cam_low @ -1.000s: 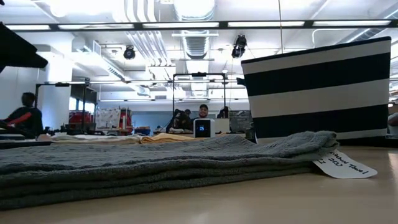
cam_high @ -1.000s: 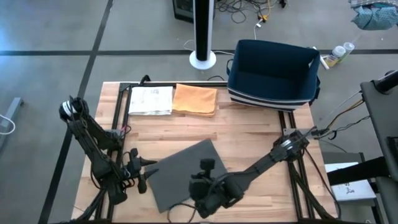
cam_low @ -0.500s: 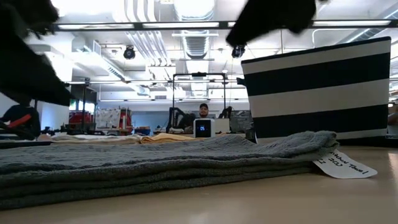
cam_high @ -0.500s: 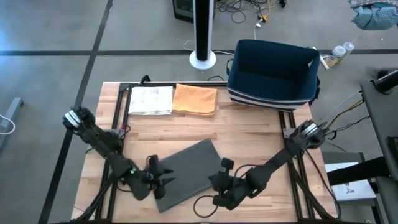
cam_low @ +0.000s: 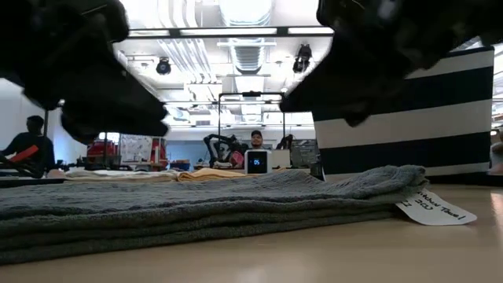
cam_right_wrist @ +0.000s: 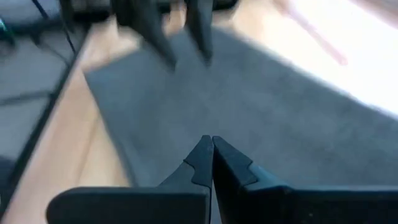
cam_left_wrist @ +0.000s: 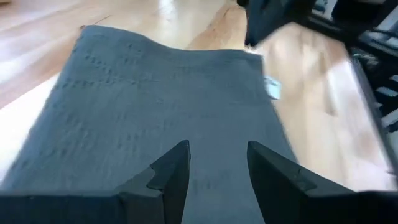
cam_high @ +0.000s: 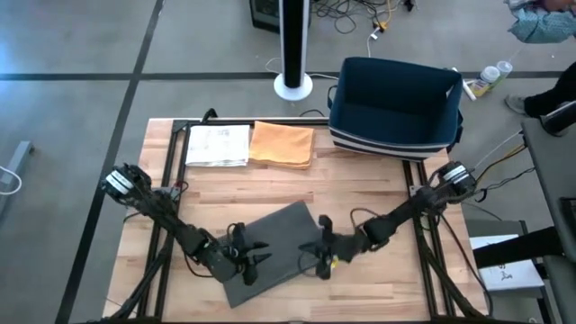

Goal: Fold towel
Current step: Fold the black towel

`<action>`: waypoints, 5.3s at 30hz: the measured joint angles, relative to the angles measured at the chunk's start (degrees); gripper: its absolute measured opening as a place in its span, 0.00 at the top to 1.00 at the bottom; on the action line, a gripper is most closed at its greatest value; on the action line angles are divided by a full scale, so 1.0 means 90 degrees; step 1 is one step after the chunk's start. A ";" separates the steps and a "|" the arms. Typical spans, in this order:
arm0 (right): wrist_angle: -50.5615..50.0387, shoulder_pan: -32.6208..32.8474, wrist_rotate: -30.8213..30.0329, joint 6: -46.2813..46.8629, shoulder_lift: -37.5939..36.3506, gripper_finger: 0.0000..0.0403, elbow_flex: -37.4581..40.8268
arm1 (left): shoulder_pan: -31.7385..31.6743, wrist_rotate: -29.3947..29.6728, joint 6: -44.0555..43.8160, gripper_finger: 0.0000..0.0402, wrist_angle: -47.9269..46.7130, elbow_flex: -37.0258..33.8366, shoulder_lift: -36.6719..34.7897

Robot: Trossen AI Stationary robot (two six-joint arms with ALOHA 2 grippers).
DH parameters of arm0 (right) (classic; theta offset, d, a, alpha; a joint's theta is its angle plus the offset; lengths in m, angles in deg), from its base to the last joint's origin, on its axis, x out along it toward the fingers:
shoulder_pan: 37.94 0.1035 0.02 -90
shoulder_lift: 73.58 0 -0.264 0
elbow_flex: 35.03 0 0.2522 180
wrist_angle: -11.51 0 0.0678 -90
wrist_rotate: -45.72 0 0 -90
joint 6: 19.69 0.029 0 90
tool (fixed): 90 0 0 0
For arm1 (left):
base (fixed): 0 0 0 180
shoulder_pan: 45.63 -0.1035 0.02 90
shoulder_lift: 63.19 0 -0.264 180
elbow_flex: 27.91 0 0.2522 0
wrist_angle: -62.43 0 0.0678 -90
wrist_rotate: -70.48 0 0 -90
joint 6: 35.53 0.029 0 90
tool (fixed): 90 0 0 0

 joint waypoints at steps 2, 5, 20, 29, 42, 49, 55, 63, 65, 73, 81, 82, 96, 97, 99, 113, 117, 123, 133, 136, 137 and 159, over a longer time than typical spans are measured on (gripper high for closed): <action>0.0101 -0.0211 0.0003 -0.0141 -0.0003 1.00 0.0125 | -0.0203 -0.0238 0.0069 0.62 0.0017 0.0206 0.0214; -0.0119 -0.0446 0.0018 -0.0190 0.0005 1.00 0.0199 | -0.0453 -0.0398 0.0221 0.62 -0.0024 0.0428 0.0445; -0.1498 -0.0009 0.0040 -0.0069 0.0060 1.00 0.0220 | -0.0698 -0.0920 0.0124 0.62 -0.0391 0.0066 0.0650; -0.1296 0.0497 -0.0098 0.1268 0.0706 1.00 0.0184 | -0.0758 -0.0922 0.0187 0.62 -0.0390 -0.0149 0.0600; -0.1724 0.0925 0.0490 0.0950 0.0582 1.00 -0.1071 | -0.1117 -0.0843 0.1506 0.62 -0.0317 -0.0106 -0.0539; -0.3692 0.0736 -0.0592 0.0184 -0.0578 1.00 -0.1218 | -0.0972 -0.0869 0.1598 0.62 0.0192 0.0202 -0.0422; -0.3304 0.0117 -0.0793 -0.0182 -0.1490 1.00 -0.0008 | -0.0929 -0.0870 0.1737 0.62 0.0916 0.0364 0.0049; -0.0452 -0.0681 0.0043 -0.0908 -0.1273 1.00 0.1339 | -0.0974 -0.0886 0.2052 0.62 0.0961 0.0959 0.1013; -0.0393 -0.0759 0.0075 -0.0959 -0.1169 1.00 0.1374 | -0.1002 -0.0919 0.2035 0.62 0.0954 0.1132 0.1196; -0.0115 -0.0979 0.0912 -0.1289 -0.0525 1.00 0.1302 | -0.1077 -0.0915 0.1897 0.62 0.0894 0.1193 0.1317; 0.0235 -0.1597 0.0888 -0.1410 0.0043 1.00 0.1396 | -0.1069 -0.0975 0.1638 0.62 0.0887 0.1179 0.1337; 0.0260 -0.1645 0.0862 -0.1416 0.0095 1.00 0.1418 | -0.1069 -0.0972 0.1581 0.62 0.0885 0.1171 0.1337; -0.0063 -0.1507 0.0888 -0.1985 -0.0555 1.00 0.1438 | -0.1064 -0.0974 0.1233 0.62 0.0651 0.1138 0.1340; -0.0144 -0.1460 0.0892 -0.1966 -0.0618 1.00 0.1442 | -0.1064 -0.0974 0.1213 0.62 0.0635 0.1136 0.1340; -0.0308 -0.1383 0.0892 -0.1929 -0.0646 1.00 0.1524 | -0.1064 -0.0973 0.1078 0.62 0.0639 0.1136 0.1340; -0.0165 -0.1287 0.0816 -0.2071 -0.0485 1.00 0.1642 | -0.1113 -0.0527 0.0949 0.62 0.0660 0.1136 0.1340; -0.0126 -0.1068 0.0439 -0.2117 -0.1131 1.00 0.1635 | -0.1113 -0.0529 0.0949 0.62 0.0661 0.1136 0.1340; -0.0089 -0.0685 -0.0553 -0.2181 -0.1629 1.00 0.1662 | -0.1113 -0.0533 0.0949 0.62 0.0665 0.1136 0.1340; -0.0106 -0.0585 -0.0467 -0.2111 -0.1465 1.00 0.1699 | -0.1155 -0.0533 0.0952 0.62 0.0670 0.1136 0.1340; -0.0087 -0.0586 -0.0472 -0.2165 -0.1465 1.00 0.1697 | -0.1190 -0.0532 0.0952 0.62 0.0670 0.1136 0.1340; -0.0090 -0.0586 -0.0490 -0.2170 -0.1465 1.00 0.1697 | -0.1207 -0.0532 0.0952 0.62 0.0670 0.1136 0.1340; -0.0086 -0.0588 -0.0521 -0.2170 -0.1224 1.00 0.1694 | -0.1336 -0.0537 0.1268 0.62 0.0737 0.1136 0.1332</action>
